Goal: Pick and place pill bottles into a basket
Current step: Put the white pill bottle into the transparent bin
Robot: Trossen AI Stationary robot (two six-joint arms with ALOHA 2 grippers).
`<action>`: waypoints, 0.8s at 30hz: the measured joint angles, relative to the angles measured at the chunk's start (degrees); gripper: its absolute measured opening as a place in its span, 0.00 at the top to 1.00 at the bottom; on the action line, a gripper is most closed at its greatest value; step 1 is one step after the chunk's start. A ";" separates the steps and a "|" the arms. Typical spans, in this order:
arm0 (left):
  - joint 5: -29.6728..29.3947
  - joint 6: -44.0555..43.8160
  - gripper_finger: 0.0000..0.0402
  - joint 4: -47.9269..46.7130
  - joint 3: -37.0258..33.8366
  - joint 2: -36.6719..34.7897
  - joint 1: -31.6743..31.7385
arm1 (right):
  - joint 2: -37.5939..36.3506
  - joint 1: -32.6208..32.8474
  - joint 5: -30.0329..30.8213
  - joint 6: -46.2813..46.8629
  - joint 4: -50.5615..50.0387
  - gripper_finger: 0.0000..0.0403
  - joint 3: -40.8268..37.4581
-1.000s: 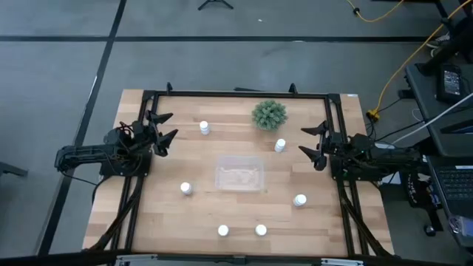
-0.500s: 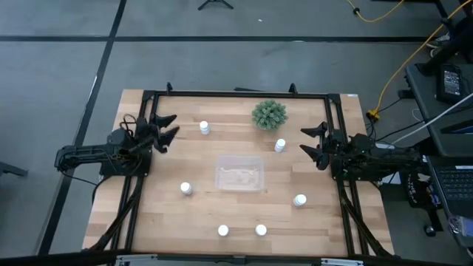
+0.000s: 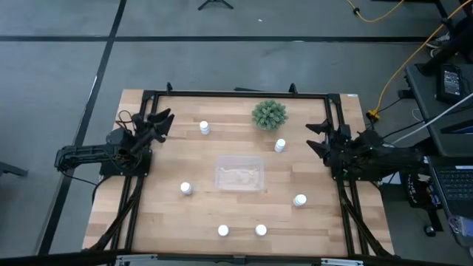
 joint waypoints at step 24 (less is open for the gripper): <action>22.99 24.93 0.19 -4.00 40.24 32.08 0.13 | 36.90 -11.69 -6.26 -10.62 -14.30 0.12 35.64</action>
